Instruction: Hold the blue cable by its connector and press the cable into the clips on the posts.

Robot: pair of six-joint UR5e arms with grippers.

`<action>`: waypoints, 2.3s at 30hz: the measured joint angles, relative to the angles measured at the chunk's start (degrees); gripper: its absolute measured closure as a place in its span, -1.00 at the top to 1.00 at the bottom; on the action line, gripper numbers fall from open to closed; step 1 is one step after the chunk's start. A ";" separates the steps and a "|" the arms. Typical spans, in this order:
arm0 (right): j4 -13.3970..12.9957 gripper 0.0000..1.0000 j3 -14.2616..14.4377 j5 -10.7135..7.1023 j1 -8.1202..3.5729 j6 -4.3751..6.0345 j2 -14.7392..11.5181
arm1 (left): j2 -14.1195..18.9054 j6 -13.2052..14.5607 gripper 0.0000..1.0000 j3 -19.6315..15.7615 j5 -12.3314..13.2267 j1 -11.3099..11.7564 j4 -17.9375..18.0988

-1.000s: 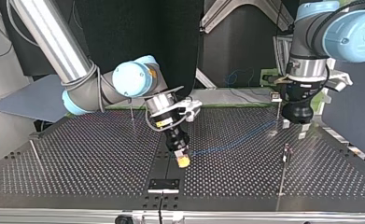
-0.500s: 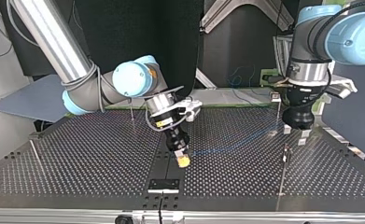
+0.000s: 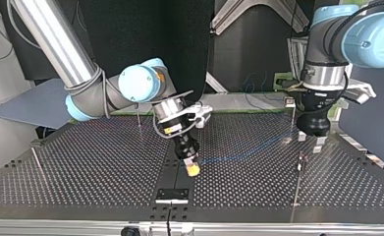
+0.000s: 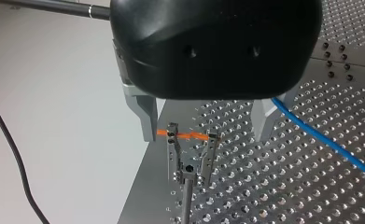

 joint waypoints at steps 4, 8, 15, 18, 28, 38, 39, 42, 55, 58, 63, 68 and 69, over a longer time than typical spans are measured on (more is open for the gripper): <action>0.22 -1.00 0.00 0.00 0.02 0.00 0.00 | 0.08 0.07 1.00 0.00 -0.04 -0.14 0.02; 0.36 -1.00 0.00 0.00 0.02 0.00 0.00 | 0.11 0.22 1.00 0.00 -0.14 -0.30 0.06; 0.39 -1.00 0.00 0.00 0.01 0.00 0.00 | 0.14 0.27 1.00 0.00 -0.36 -0.42 0.00; 0.40 -1.00 0.00 0.00 0.01 0.00 0.00 | 0.14 0.30 1.00 -0.02 -0.37 -0.63 -0.11; 0.40 -1.00 0.00 0.03 -0.01 0.00 0.00 | -0.98 0.69 1.00 -1.40 -1.51 -4.20 -3.41; 0.52 -1.00 0.00 0.04 -0.05 -0.02 0.00 | -4.80 0.52 1.00 -1.48 -6.05 -8.96 -7.91; 0.55 -1.00 0.00 0.06 -0.06 -0.03 0.00 | -5.28 0.50 1.00 -1.48 -6.53 -9.44 -8.18; 0.64 -1.00 0.00 0.12 -0.06 -0.07 0.00 | -6.42 0.26 1.00 -1.49 -8.15 -11.07 -8.62; 1.63 -1.00 0.00 0.18 0.27 -0.72 -0.09 | -6.94 -3.14 1.00 -1.49 -7.43 -17.69 -7.07; 2.35 -1.00 0.00 0.17 0.52 -1.32 -0.65 | -6.96 -4.60 1.00 -1.49 -6.03 -19.16 -6.28; 4.38 -1.00 0.11 0.17 0.96 -2.08 -2.42 | -6.96 -7.16 1.00 -1.45 -4.21 -19.80 -5.87; 7.07 -1.00 0.55 0.24 1.34 -2.23 -4.61 | -6.95 -9.67 1.00 -1.42 -3.91 -19.55 -5.81; 7.52 -1.00 0.75 0.31 1.37 -2.21 -4.97 | -6.95 -10.10 1.00 -1.41 -3.89 -19.48 -5.78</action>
